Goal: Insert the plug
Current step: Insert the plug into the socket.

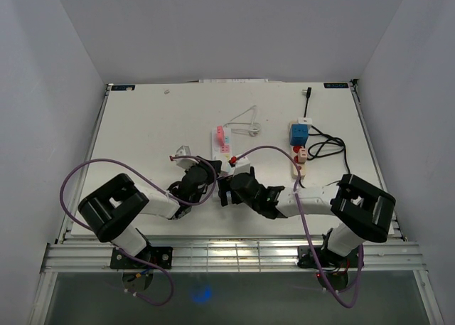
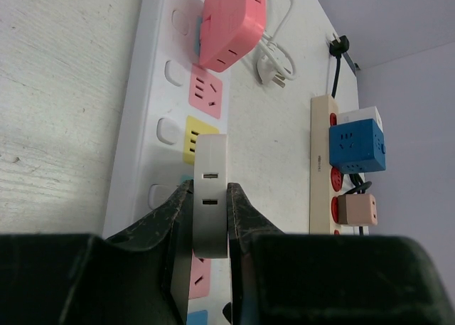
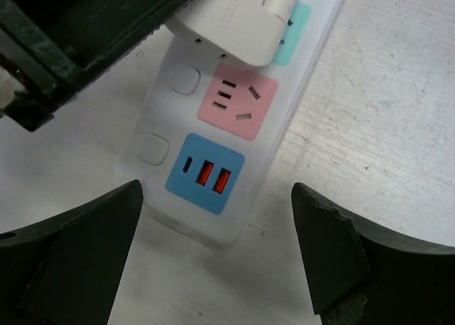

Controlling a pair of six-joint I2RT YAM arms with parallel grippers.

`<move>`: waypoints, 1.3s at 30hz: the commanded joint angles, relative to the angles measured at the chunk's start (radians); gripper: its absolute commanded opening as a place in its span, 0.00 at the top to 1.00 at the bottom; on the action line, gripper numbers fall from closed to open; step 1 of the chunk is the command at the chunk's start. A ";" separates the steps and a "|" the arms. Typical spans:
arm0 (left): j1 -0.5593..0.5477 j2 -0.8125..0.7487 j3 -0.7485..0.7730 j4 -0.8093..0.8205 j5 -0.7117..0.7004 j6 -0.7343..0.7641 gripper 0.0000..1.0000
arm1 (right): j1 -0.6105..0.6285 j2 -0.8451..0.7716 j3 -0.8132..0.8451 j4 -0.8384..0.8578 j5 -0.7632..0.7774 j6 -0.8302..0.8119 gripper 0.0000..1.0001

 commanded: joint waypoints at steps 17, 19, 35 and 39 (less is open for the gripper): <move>0.018 0.109 0.008 -0.243 0.030 0.065 1.00 | 0.098 0.088 0.064 0.072 0.246 0.112 0.10; 0.018 0.109 0.010 -0.243 0.030 0.069 1.00 | 0.098 0.100 0.075 0.081 0.242 0.105 0.10; 0.024 0.120 0.022 -0.245 0.050 0.074 1.00 | 0.094 0.108 0.063 0.037 0.314 0.131 0.06; 0.023 0.124 0.030 -0.245 0.073 0.072 1.00 | 0.083 0.048 -0.002 0.065 0.308 0.109 0.07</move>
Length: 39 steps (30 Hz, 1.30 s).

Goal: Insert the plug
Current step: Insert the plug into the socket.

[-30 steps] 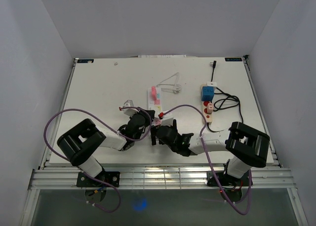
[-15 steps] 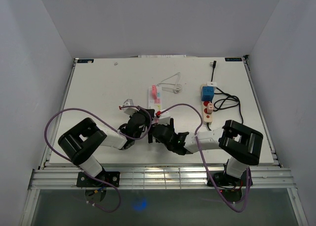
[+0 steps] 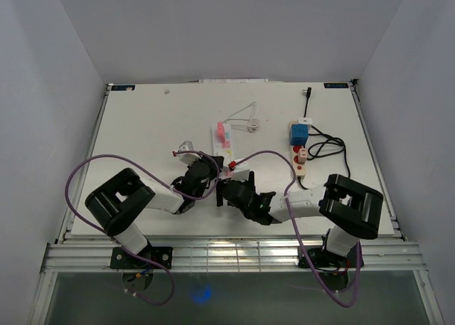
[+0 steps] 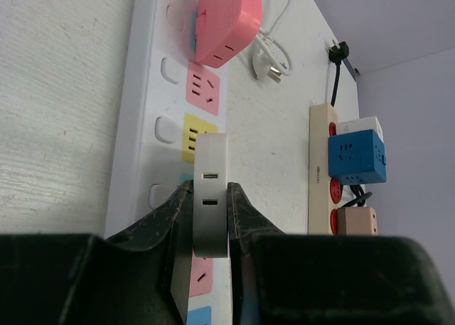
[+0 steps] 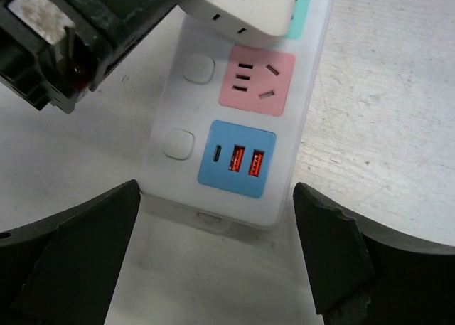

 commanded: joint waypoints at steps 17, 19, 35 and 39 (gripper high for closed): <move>0.011 0.071 -0.018 -0.253 0.062 0.035 1.00 | -0.056 -0.208 -0.077 0.080 -0.095 -0.134 0.02; 0.022 0.082 -0.018 -0.240 0.084 0.035 1.00 | -0.071 -0.244 -0.069 0.073 -0.097 -0.156 0.02; 0.074 0.117 -0.060 -0.131 0.166 0.041 1.00 | -0.360 -0.364 -0.063 0.128 -0.393 -0.205 0.26; 0.094 0.133 -0.083 -0.085 0.196 0.036 1.00 | -0.393 -0.291 -0.019 0.149 -0.459 -0.227 0.45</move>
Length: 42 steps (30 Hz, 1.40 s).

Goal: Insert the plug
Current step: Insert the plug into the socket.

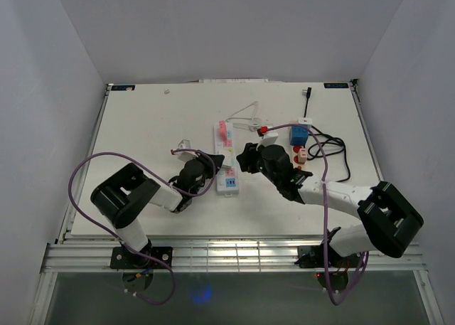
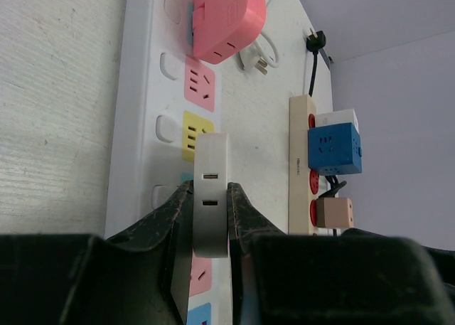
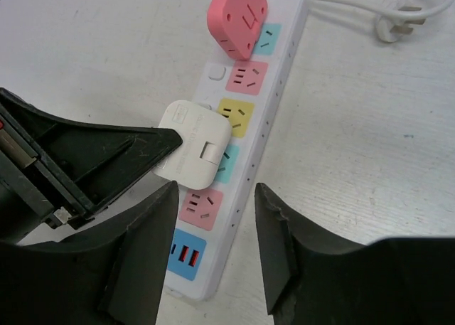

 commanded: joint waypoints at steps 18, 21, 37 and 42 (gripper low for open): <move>0.071 0.070 -0.112 -0.152 0.090 0.045 1.00 | -0.026 0.283 0.158 0.185 -0.295 -0.097 0.71; 0.086 0.096 -0.109 -0.141 0.119 0.028 1.00 | -0.033 0.311 0.180 0.169 -0.286 -0.093 0.73; 0.159 0.139 -0.154 -0.027 0.204 0.035 1.00 | -0.041 0.449 0.241 0.134 -0.344 -0.037 0.91; 0.171 0.170 -0.162 0.012 0.222 0.034 1.00 | -0.041 0.349 0.253 0.111 -0.334 -0.056 0.92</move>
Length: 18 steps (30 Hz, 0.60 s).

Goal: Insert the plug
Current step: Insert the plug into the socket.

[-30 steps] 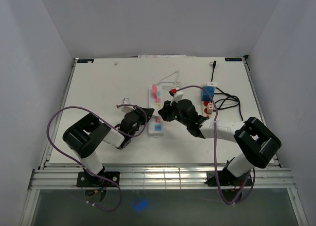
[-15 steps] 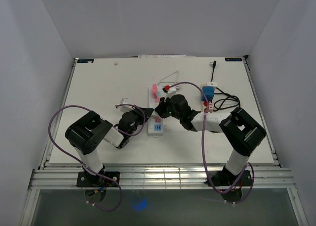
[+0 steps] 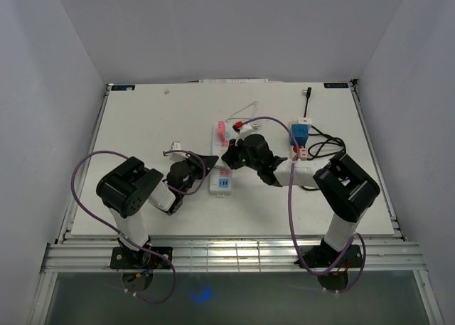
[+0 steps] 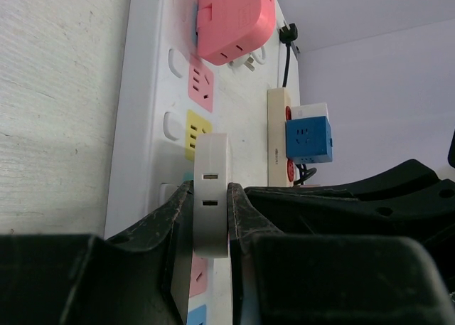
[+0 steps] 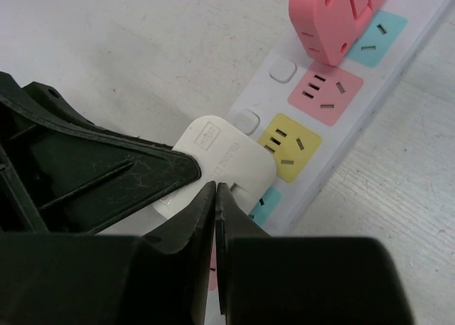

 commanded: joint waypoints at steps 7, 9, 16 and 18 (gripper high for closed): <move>0.048 0.105 -0.067 -0.211 0.008 0.094 1.00 | 0.004 -0.162 0.050 -0.032 -0.007 -0.017 0.92; 0.057 0.105 -0.067 -0.209 0.013 0.098 1.00 | 0.002 -0.127 0.039 -0.029 -0.007 -0.015 0.92; 0.082 0.125 -0.069 -0.188 0.044 0.088 1.00 | 0.009 0.095 0.046 -0.052 -0.039 0.042 0.92; 0.092 0.141 -0.070 -0.168 0.054 0.085 1.00 | 0.015 0.137 0.063 -0.079 -0.039 0.049 0.92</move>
